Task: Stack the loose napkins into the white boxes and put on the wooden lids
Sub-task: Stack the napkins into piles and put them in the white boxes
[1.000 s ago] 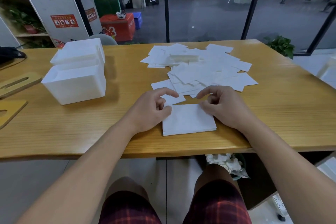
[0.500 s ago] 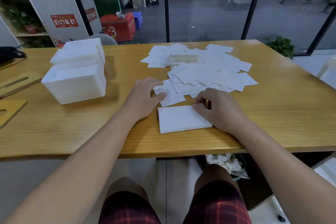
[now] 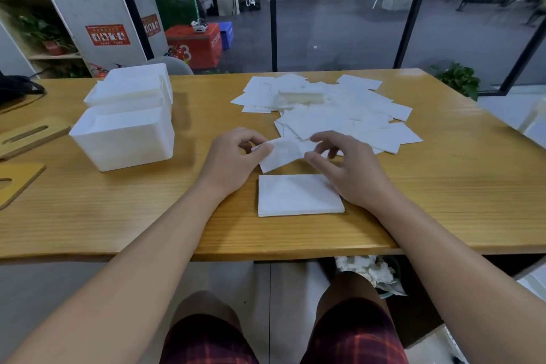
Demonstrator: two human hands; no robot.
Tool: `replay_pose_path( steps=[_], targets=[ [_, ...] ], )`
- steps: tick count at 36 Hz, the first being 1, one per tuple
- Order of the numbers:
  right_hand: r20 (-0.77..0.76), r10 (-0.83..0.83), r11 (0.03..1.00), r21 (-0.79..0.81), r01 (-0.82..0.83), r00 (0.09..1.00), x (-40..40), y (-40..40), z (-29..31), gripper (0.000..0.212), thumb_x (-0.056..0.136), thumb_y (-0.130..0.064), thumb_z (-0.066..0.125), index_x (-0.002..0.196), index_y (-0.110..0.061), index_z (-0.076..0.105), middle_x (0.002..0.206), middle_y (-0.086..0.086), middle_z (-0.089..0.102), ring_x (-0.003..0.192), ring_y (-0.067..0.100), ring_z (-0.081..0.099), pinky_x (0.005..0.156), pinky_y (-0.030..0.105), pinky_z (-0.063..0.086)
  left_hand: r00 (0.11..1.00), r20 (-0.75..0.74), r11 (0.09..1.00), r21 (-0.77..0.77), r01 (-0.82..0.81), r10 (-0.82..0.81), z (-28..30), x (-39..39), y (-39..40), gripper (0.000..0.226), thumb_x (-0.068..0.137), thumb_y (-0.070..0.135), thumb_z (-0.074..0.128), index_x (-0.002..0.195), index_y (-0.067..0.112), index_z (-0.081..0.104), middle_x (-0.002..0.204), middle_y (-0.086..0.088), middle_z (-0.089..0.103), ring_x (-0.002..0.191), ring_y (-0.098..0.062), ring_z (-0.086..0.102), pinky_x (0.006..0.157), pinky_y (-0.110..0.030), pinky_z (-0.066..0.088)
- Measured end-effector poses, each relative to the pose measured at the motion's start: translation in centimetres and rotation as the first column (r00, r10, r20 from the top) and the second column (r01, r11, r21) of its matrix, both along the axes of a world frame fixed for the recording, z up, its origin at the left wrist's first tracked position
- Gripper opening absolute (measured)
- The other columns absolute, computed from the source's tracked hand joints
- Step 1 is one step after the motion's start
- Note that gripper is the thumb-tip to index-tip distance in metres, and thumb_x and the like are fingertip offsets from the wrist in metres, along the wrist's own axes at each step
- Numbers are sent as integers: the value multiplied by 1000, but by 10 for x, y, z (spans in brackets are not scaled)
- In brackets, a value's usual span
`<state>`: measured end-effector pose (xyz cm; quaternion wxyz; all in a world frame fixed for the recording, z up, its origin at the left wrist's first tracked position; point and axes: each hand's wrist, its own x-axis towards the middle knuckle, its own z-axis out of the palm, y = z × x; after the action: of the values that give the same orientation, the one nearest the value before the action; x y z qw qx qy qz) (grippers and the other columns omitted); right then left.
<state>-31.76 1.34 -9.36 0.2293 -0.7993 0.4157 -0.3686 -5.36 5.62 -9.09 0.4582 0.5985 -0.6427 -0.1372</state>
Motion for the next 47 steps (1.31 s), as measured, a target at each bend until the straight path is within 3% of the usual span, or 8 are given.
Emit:
replay_pose_path(
  steps=[5, 11, 15, 21, 26, 33, 39, 47],
  targets=[
    [138, 83, 991, 93, -96, 987, 14, -1, 4, 42, 101, -47, 73, 140, -35, 62, 103, -16, 77, 105, 6, 69, 81, 17, 45, 991, -29, 991, -38, 127, -128, 0, -12, 9, 4, 98, 33, 81, 96, 32, 83, 104, 14, 76, 103, -13, 69, 77, -26, 54],
    [134, 95, 995, -24, -93, 986, 14, -5, 2, 29, 102, -17, 70, 125, -33, 73, 110, -18, 75, 105, 11, 68, 90, 31, 52, 951, -47, 952, -38, 303, -305, 0, -26, 13, 10, 105, 20, 74, 103, 17, 83, 104, 3, 78, 100, -24, 75, 85, -42, 62],
    [265, 141, 990, -50, -132, 954, 9, -1, 8, 39, 99, 1, 63, 124, -28, 72, 101, -14, 72, 94, 13, 65, 85, 28, 54, 976, 75, 965, -155, 212, -202, 0, -25, 12, 7, 105, 19, 73, 107, 21, 79, 109, 6, 75, 108, -24, 69, 91, -44, 54],
    [177, 172, 978, -151, -146, 969, 12, 11, 7, 50, 101, 1, 57, 139, -31, 61, 103, -10, 66, 102, 19, 62, 86, 26, 47, 990, 44, 983, -119, 137, -132, 4, -26, 11, 65, 103, 36, 76, 160, 35, 46, 161, 19, 44, 155, -13, 37, 123, -45, 39],
    [32, 94, 956, -282, -81, 995, 13, 13, 5, 47, 104, -5, 59, 146, -27, 59, 114, -5, 65, 112, 17, 59, 99, 37, 48, 994, -12, 984, -144, 105, -108, 7, -28, 16, 25, 107, 29, 70, 132, 30, 69, 126, 18, 71, 118, -9, 63, 100, -36, 53],
    [206, -7, 985, -170, 43, 979, 3, 12, 7, 17, 103, -21, 73, 120, -25, 74, 98, -14, 72, 93, 7, 65, 73, 12, 43, 996, -67, 979, -195, 53, -67, 6, -24, 18, 11, 109, 29, 67, 106, 25, 77, 93, 10, 73, 90, -18, 67, 76, -33, 53],
    [414, 45, 998, 12, -55, 909, -14, 21, 15, 20, 102, -12, 74, 119, -23, 73, 77, 16, 64, 69, 35, 58, 67, 47, 49, 950, -249, 980, -116, 164, -189, 14, -20, 28, 10, 105, 16, 73, 98, 15, 80, 68, -14, 55, 63, -19, 47, 60, -31, 38],
    [185, 49, 976, 199, -86, 982, -27, 28, 9, 34, 100, -24, 76, 130, -35, 63, 70, 2, 69, 60, 11, 54, 63, 14, 44, 957, -151, 963, 76, 260, -247, 12, -17, 45, 29, 101, 6, 70, 120, 28, 75, 55, -2, 37, 55, -18, 34, 59, -25, 36]
  ],
)
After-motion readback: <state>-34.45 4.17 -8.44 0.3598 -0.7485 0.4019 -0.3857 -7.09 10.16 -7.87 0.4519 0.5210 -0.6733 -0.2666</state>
